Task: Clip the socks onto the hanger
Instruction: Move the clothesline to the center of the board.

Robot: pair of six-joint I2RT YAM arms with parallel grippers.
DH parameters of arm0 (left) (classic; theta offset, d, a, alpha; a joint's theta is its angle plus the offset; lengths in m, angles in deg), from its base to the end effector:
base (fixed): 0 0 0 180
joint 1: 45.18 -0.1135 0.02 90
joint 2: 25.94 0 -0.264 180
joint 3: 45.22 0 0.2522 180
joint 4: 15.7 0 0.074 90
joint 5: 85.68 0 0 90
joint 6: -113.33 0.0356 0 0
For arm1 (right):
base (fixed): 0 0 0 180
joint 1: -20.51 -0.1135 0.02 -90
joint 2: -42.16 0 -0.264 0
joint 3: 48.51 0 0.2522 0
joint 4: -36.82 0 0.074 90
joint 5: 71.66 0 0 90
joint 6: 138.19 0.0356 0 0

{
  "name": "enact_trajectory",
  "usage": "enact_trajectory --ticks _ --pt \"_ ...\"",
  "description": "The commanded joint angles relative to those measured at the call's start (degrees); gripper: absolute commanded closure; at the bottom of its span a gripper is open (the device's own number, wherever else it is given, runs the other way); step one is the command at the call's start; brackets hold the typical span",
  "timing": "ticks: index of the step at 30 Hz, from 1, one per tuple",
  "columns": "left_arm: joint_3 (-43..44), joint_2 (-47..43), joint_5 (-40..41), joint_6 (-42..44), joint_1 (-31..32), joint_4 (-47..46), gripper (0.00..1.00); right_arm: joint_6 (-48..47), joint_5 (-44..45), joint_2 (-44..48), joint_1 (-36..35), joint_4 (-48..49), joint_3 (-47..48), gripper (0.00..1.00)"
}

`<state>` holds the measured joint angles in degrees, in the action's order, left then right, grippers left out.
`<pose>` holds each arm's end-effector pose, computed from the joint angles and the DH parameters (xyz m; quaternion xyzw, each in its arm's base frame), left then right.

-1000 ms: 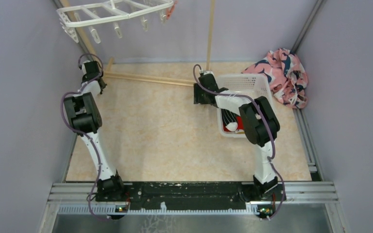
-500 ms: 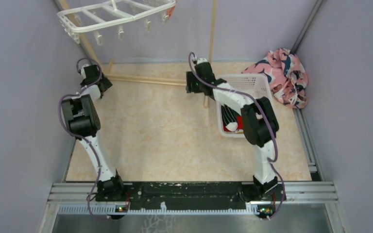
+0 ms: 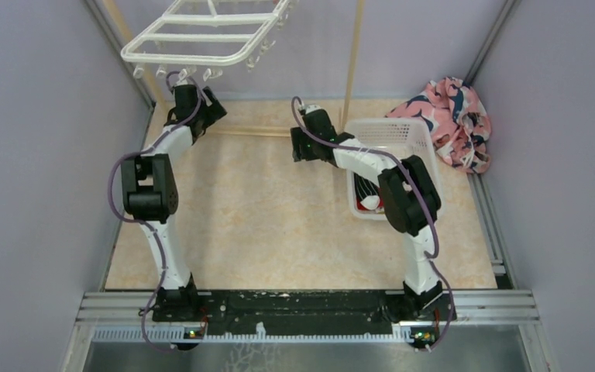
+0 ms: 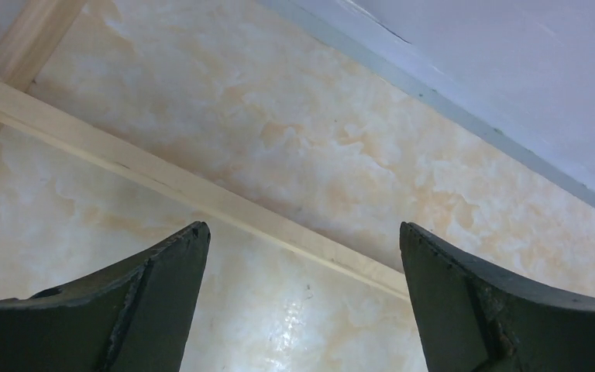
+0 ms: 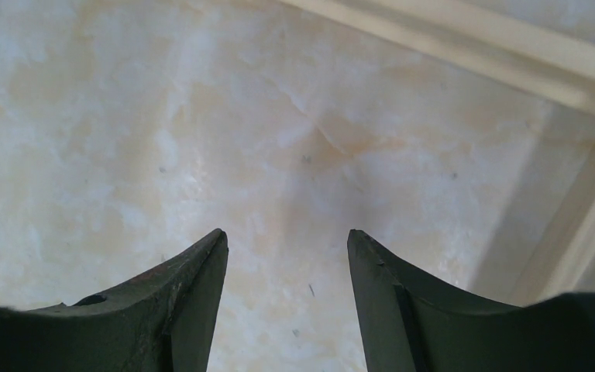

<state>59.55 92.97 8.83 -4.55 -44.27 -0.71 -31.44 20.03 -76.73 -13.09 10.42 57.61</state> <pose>0.4878 -0.0049 0.2297 -0.2203 0.8331 -0.0930 0.4987 0.3991 0.2639 0.2197 -0.1261 0.8943 0.1705 0.3940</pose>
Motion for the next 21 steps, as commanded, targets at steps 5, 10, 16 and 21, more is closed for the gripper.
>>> enact_trajectory --ticks 5,10,16,21 --pt "6.99 6.67 3.5 -1.92 -1.15 -7.15 0.01 1.18 2.52 11.52 -0.05 5.12 -9.96 0.41" --pt "14.8 13.85 6.56 7.28 -1.15 -9.06 0.01 0.53 3.47 15.68 -0.01 5.73 -14.39 0.41" --pt "20.3 19.26 4.29 3.43 -2.93 2.01 0.01 -0.4 8.24 21.13 0.04 8.91 -20.73 0.41" --pt "14.63 17.83 3.94 0.68 -2.93 3.94 0.03 -0.99 9.51 24.66 0.0 10.16 -24.72 0.41"
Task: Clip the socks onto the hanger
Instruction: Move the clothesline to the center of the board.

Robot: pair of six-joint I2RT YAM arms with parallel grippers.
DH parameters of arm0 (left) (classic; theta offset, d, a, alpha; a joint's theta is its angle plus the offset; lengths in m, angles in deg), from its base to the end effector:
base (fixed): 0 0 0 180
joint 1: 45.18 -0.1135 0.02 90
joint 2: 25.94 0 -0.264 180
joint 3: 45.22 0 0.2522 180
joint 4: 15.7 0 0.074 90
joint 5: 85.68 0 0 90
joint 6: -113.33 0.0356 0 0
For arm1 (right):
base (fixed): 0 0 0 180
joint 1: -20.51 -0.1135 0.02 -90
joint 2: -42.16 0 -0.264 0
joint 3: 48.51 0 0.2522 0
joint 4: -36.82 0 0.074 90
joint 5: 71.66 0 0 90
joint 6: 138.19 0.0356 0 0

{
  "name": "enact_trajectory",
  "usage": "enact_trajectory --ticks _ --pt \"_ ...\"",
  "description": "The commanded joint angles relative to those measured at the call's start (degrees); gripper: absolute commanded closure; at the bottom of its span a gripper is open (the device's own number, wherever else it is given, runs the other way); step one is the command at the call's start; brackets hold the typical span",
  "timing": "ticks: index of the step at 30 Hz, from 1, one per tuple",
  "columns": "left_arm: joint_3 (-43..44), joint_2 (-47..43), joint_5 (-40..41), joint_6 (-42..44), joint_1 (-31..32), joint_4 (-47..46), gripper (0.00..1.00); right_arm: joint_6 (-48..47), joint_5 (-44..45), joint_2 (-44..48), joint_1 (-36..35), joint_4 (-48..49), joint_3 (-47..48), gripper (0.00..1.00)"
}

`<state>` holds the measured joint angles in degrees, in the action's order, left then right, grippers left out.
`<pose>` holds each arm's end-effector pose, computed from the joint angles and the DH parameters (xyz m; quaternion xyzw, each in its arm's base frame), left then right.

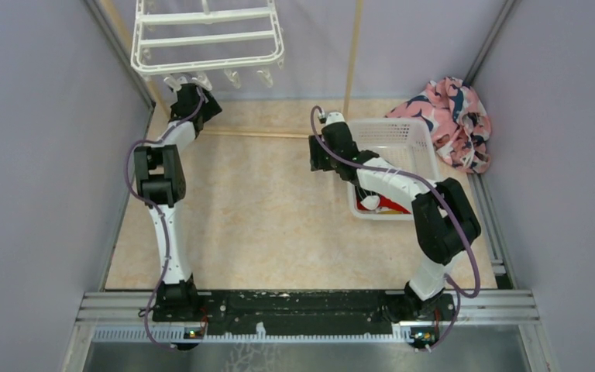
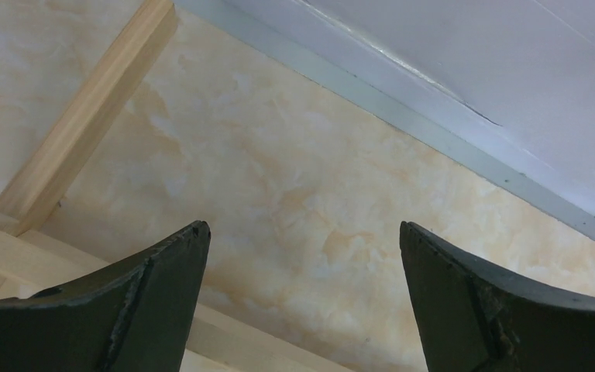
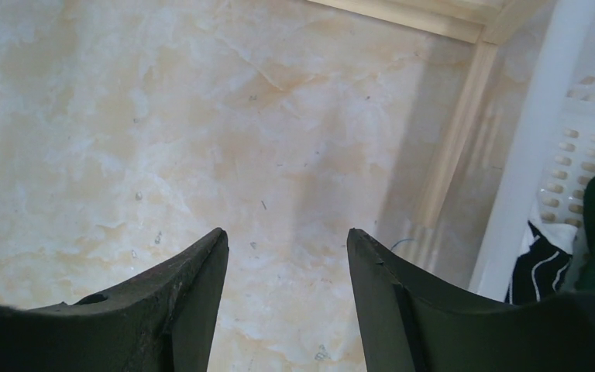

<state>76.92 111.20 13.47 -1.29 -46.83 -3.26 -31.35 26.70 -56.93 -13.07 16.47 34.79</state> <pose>0.5536 0.0216 0.1775 -0.2339 0.8202 -0.0362 0.5208 0.3299 0.2128 0.2411 -0.0968 0.8845 0.1336 0.4364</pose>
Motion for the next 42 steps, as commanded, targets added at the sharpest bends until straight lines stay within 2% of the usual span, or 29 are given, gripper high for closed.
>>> enact_trajectory --ticks 1,5,13,17,19,29,32,36,39,42 --pt "-2.46 0.2 -0.73 -2.96 -0.43 7.94 0.03 -1.17 3.08 5.13 0.0 3.94 -2.29 0.41" --pt "-2.21 0.75 -2.33 -5.69 -0.72 13.19 0.04 -1.15 3.55 6.8 -0.03 3.87 -3.92 0.41" --pt "-13.98 -5.48 -8.7 -10.05 -0.69 11.55 0.02 -0.46 5.64 11.79 -0.04 6.05 -8.37 0.42" --pt "-24.99 -9.45 -15.7 -14.65 -0.8 3.76 0.02 -0.3 7.24 13.96 0.02 6.14 -10.5 0.42" --pt "-28.41 -11.55 -16.55 -15.22 -0.22 1.83 0.02 0.34 8.0 15.26 0.02 6.09 -11.43 0.42" --pt "-36.15 -26.68 -19.9 -9.78 0.85 -9.55 0.01 0.15 8.89 23.96 0.53 5.75 -14.18 0.42" --pt "-38.65 -32.06 -21.44 -8.27 1.35 -11.62 0.01 -0.83 5.28 28.5 0.54 9.9 -16.96 0.42" --pt "-52.19 -38.09 -25.0 -10.38 4.99 -25.02 0.02 -4.34 -5.35 34.72 0.54 20.42 -21.78 0.41" --pt "-61.61 -40.45 -26.6 -14.2 7.19 -36.01 0.02 -6.11 -12.95 34.88 0.47 20.88 -20.0 0.41" --pt "-67.29 -44.07 -23.08 -13.59 10.15 -39.49 0.02 -7.02 -14.91 33.08 -1.14 20.8 -16.48 0.41"
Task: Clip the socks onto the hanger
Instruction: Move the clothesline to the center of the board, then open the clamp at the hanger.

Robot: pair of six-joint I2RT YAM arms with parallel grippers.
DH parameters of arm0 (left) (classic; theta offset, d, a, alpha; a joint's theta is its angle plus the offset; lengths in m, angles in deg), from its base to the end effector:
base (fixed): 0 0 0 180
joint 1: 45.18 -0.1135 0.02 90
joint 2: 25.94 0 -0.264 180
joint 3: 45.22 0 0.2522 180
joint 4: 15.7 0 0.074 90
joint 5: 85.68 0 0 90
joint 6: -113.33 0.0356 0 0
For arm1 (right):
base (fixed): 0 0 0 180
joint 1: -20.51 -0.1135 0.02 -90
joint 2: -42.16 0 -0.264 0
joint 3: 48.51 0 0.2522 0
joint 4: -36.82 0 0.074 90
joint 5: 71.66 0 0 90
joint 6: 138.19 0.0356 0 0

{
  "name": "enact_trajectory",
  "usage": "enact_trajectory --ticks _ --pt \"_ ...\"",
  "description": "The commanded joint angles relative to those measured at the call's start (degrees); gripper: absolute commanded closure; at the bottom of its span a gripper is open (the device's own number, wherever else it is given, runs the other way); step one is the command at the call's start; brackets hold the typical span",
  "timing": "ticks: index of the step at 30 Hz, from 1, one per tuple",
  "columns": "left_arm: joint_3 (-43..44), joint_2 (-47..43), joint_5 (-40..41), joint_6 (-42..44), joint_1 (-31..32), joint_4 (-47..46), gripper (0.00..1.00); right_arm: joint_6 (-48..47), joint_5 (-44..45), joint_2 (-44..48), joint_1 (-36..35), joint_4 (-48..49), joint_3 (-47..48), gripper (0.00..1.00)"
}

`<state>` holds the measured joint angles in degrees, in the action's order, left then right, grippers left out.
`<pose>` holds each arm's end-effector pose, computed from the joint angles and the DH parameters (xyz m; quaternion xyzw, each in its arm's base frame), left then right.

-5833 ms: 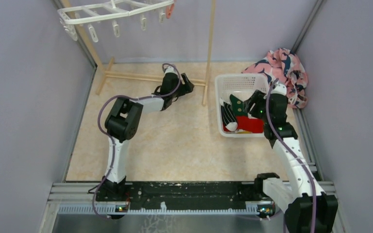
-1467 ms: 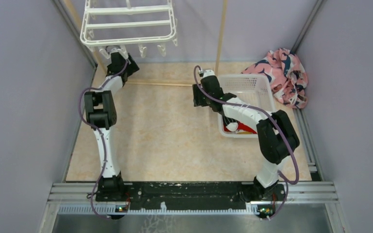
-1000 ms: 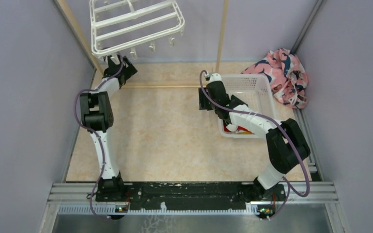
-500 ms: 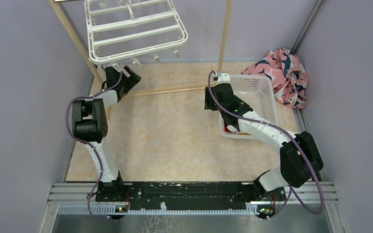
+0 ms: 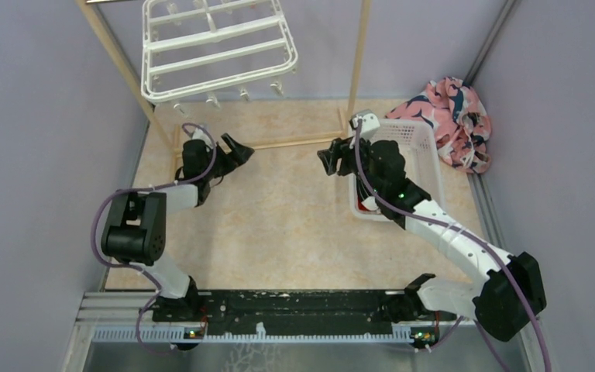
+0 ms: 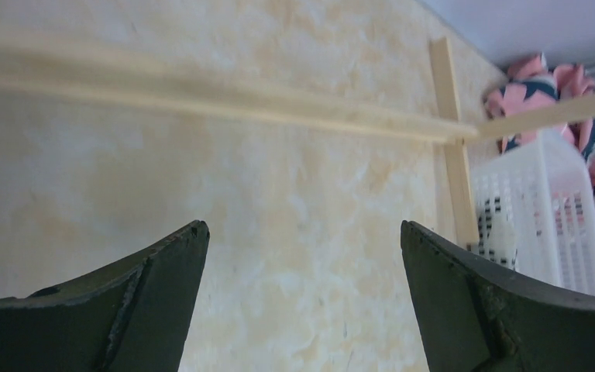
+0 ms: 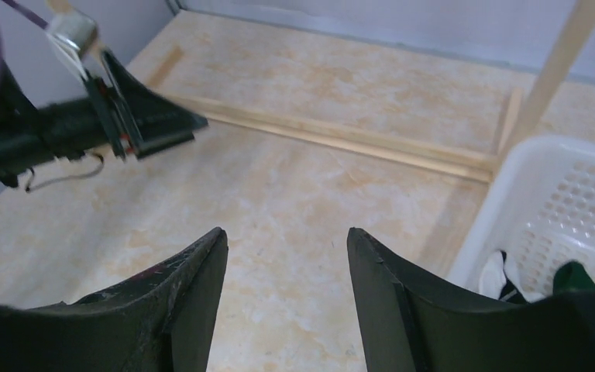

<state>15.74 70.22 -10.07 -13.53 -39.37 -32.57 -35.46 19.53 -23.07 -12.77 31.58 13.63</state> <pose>0.3547 -0.0450 0.1965 -0.1446 0.7946 -0.3059 0.5041 0.2258 0.1474 0.3237 -0.1283 0.7456 0.2483 0.6049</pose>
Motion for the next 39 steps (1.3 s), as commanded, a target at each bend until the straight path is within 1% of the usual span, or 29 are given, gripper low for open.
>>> enact_trajectory --ticks 1,5,8,11,13,17,20,24,28,30,32,33,36,39 --pt "-7.38 -4.57 1.63 -1.09 3.43 -9.78 0.01 -2.97 -7.15 -1.53 -2.49 6.36 5.45 0.41" --pt "-12.48 -11.67 4.18 -0.29 6.83 -8.64 0.01 -5.51 -1.6 -4.28 -9.4 11.2 7.38 0.41" --pt "-15.93 -19.38 5.81 3.64 10.8 -6.71 0.01 -9.15 2.61 -5.72 -13.73 14.08 9.14 0.41" --pt "-19.13 -26.26 4.72 7.9 12.71 -7.51 0.01 -9.91 3.48 -6.51 -14.88 17.98 9.6 0.41" --pt "-19.84 -30.09 5.27 10.84 13.86 -8.49 0.04 -9.67 4.39 -6.7 -14.91 20.25 9.16 0.42" --pt "-20.0 -35.69 7.29 15.66 15.14 -10.26 0.07 -9.76 6.95 -6.22 -14.93 17.7 10.24 0.43" --pt "-20.2 -37.74 7.76 16.77 15.13 -13.53 0.09 -10.24 9.0 -4.7 -14.89 14.29 10.19 0.43" --pt "-16.49 -38.77 6.38 17.24 15.26 -13.93 0.18 -11.23 11.35 -2.15 -14.89 10.35 9.22 0.43" --pt "-13.49 -39.8 6.67 19.94 15.76 -13.29 0.22 -12.18 14.23 -0.66 -14.89 9.83 7.63 0.42" --pt "-12.32 -40.36 7.71 20.87 15.83 -12.91 0.26 -12.08 14.06 -0.52 -14.8 9.18 7.54 0.42" --pt "-11.06 -40.92 6.17 21.67 15.91 -13.05 0.33 -11.97 13.63 -0.29 -14.8 9.44 6.9 0.42" --pt "-10.48 -41.3 5.37 22.22 15.98 -13.21 0.34 -11.9 13.41 -0.25 -14.8 9.83 6.61 0.42" --pt "-8.18 -42.6 6.11 24.38 15.95 -10.15 0.34 -12.37 8.91 -0.44 -14.84 10.59 7.67 0.42" --pt "-9.48 -43.68 13.0 22.76 15.91 -7.62 0.3 -12.27 4.81 -1.86 -14.93 11.1 11.38 0.43"
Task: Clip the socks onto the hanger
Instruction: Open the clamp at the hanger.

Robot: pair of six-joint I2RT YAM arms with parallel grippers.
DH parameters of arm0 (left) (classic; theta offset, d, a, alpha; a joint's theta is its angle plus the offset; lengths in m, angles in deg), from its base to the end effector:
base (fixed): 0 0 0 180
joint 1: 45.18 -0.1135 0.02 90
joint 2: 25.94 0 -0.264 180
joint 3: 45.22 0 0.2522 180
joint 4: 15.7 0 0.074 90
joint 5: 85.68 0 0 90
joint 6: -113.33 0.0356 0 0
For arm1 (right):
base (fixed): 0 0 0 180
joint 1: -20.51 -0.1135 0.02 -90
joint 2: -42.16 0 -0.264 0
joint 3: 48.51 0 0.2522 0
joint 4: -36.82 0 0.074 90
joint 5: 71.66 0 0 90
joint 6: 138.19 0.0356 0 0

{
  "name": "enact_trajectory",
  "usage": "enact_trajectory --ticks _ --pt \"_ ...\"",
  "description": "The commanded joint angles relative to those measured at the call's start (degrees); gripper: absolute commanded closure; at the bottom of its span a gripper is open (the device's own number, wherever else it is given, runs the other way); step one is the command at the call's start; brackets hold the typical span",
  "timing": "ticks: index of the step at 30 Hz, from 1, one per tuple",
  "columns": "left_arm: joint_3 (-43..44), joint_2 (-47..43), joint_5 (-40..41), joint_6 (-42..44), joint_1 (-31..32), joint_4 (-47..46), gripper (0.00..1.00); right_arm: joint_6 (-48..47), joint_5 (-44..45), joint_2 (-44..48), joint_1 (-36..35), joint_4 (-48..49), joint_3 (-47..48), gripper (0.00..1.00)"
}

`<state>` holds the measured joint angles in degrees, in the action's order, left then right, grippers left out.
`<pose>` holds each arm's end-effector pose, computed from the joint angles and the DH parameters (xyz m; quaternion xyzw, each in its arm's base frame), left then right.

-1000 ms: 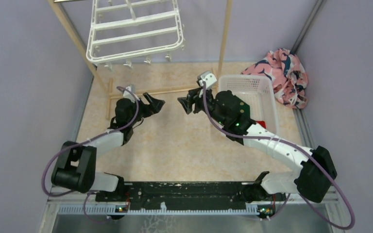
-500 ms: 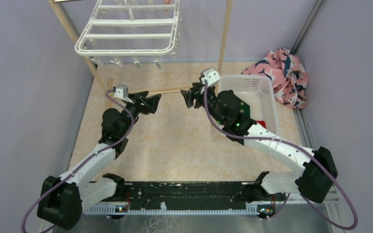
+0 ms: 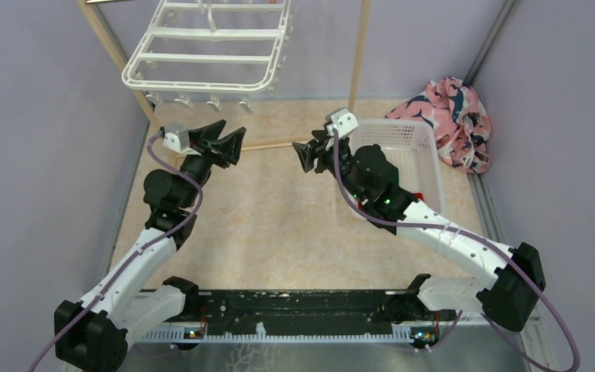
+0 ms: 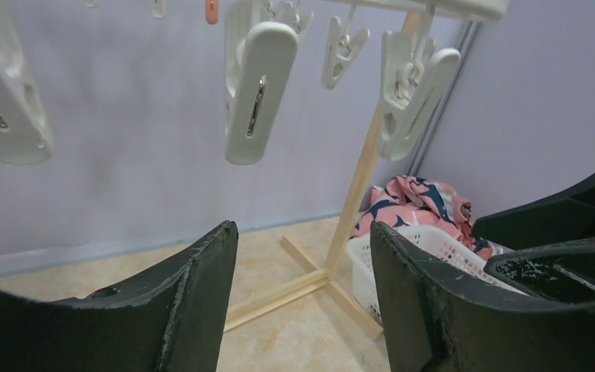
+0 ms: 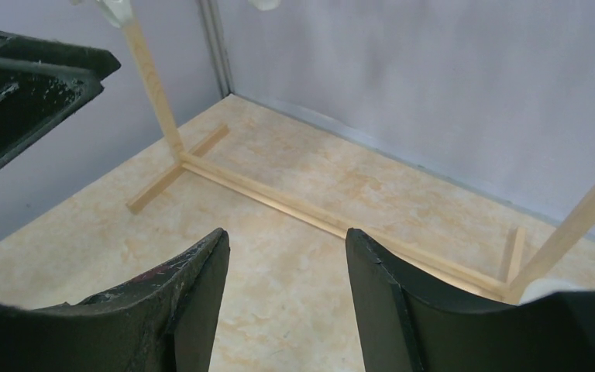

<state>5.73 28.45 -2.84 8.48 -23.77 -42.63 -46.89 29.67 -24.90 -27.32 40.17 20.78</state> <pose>0.2016 -0.0838 0.3566 0.0834 0.5434 -0.2922 0.7825 0.1915 0.2010 0.3770 -0.1969 0.6431 0.2461 0.6979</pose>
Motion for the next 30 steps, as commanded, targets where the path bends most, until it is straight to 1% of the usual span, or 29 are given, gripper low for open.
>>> enact_trajectory --ticks 1,3,7,13,20,26,28,30 --pt "-0.71 -2.26 9.31 -0.95 0.33 3.14 0.3 -0.52 -4.92 -0.86 -0.73 2.99 5.37 0.43" --pt "-3.53 -3.08 12.67 -2.75 0.46 3.1 0.29 -1.0 -2.65 -2.96 -3.21 3.87 7.58 0.42" --pt "-5.76 -4.37 15.81 -2.86 1.01 5.16 0.26 -7.14 2.67 -8.36 -9.35 5.21 12.58 0.42" --pt "-9.51 -7.15 21.14 -3.35 2.84 5.49 0.25 -10.56 6.31 -16.52 -13.43 7.49 21.16 0.42" --pt "-11.48 -8.91 22.24 -3.51 3.59 7.39 0.25 -14.04 11.78 -23.04 -14.94 8.86 29.27 0.42" --pt "-11.22 -9.45 22.95 -2.9 4.18 7.89 0.24 -19.55 16.48 -24.42 -14.99 9.31 32.73 0.43" --pt "-11.05 -9.07 23.08 -2.75 4.32 7.9 0.24 -19.42 15.8 -24.15 -14.92 9.25 32.88 0.43" --pt "-10.84 -8.71 23.08 -2.68 4.29 7.99 0.24 -17.83 13.21 -24.14 -14.96 8.53 32.92 0.44"
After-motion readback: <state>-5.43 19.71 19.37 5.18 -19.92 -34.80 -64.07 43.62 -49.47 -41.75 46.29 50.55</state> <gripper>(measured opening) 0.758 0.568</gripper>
